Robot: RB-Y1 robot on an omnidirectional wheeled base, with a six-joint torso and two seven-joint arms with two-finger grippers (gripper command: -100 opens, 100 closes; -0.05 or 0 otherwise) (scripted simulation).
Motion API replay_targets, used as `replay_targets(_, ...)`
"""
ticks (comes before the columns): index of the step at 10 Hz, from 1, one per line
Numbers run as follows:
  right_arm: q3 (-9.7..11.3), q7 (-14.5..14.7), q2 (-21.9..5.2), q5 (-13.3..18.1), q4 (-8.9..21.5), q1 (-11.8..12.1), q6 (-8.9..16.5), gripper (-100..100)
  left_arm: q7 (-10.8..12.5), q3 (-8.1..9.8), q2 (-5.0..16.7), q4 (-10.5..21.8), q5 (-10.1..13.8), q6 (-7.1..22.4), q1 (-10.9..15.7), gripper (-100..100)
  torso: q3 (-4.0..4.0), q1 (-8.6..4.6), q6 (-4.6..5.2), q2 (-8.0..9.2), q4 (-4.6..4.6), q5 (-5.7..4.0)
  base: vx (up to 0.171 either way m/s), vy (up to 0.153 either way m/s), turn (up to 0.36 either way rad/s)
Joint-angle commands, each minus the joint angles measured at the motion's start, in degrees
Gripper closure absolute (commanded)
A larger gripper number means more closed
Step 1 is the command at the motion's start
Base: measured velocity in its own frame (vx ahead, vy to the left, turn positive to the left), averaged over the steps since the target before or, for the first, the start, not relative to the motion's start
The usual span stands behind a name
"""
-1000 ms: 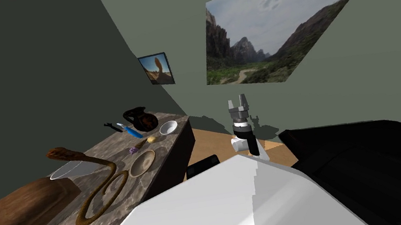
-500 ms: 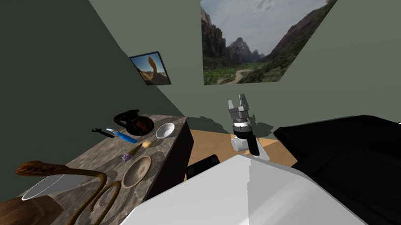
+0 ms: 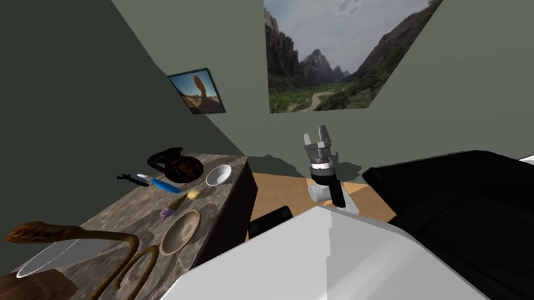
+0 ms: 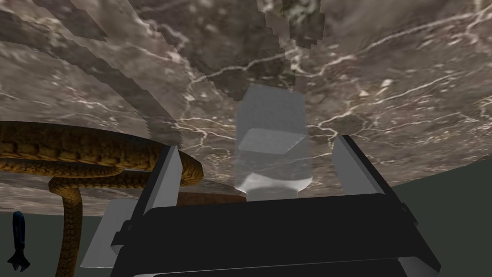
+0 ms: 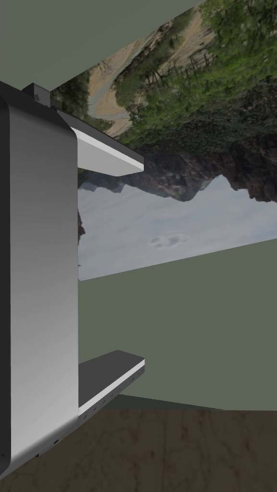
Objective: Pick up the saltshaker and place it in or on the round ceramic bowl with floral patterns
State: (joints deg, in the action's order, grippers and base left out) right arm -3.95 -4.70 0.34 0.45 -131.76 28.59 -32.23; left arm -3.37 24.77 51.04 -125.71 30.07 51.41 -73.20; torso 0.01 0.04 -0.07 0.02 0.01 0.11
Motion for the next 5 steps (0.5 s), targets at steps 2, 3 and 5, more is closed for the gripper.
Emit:
replay_targets(2,0.00,0.00,0.00,0.00,0.00,0.00,0.00,0,-0.07,-0.06,-0.05,0.10,-0.05,-0.14,0.03,100,0.00,0.10,0.00,-0.01,0.00,0.05,0.000,0.000,0.000)
replay_targets(3,0.00,0.00,0.00,0.00,0.00,0.00,0.00,0,-0.06,-0.06,-0.05,0.11,-0.05,-0.11,0.00,100,0.00,0.11,0.02,-0.01,0.01,0.06,0.000,0.000,0.000)
replay_targets(5,0.00,0.00,0.00,0.00,0.00,0.00,0.00,0,-0.13,-0.06,-0.01,0.09,-0.08,-0.10,0.01,100,0.00,0.15,-0.02,-0.01,0.02,0.08,0.000,0.000,0.000)
